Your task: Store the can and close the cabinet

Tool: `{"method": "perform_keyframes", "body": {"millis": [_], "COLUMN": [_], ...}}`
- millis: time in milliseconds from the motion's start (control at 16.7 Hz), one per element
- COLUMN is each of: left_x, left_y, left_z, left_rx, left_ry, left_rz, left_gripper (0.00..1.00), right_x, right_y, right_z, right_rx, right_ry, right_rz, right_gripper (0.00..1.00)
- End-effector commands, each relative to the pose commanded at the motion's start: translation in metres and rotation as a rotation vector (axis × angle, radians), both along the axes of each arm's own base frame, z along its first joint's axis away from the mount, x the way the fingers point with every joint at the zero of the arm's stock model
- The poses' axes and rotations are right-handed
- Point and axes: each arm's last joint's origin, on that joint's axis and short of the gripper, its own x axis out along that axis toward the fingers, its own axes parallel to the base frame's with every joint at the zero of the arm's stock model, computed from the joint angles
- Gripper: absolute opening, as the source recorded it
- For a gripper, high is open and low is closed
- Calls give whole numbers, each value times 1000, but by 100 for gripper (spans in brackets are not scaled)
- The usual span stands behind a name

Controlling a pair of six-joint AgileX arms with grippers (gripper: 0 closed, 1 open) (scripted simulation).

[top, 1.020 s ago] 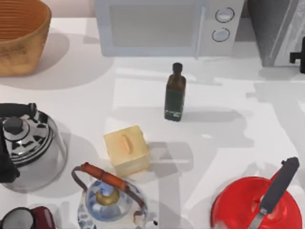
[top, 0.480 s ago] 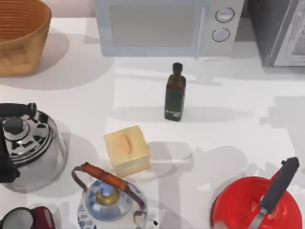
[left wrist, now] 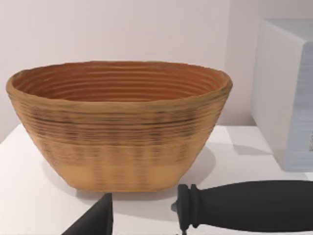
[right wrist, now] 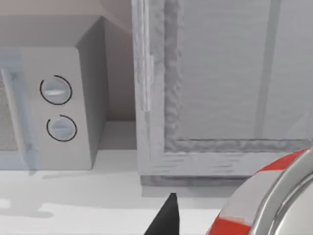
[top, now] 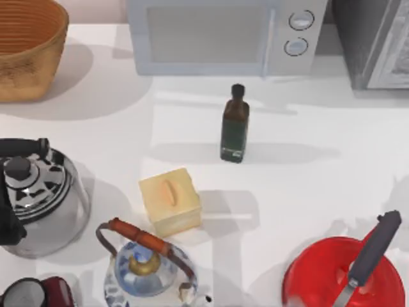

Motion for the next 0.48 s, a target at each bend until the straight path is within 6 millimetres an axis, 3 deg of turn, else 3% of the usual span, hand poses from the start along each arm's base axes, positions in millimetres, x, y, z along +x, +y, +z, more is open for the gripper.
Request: {"method": "perform_keyframes", "body": {"millis": [240, 480], "left_x": [0, 0], "left_y": [0, 0], "left_z": [0, 0], "left_rx": [0, 0], "left_ry": [0, 0], "left_rz": [0, 0], "left_gripper": [100, 100], "right_x": [-6, -6], "right_y": [-2, -2], "right_z": [-35, -40], "right_rx": [-6, -7], "right_ry": [-56, -64], "right_rz": [-3, -2], "right_gripper": [0, 0]}}
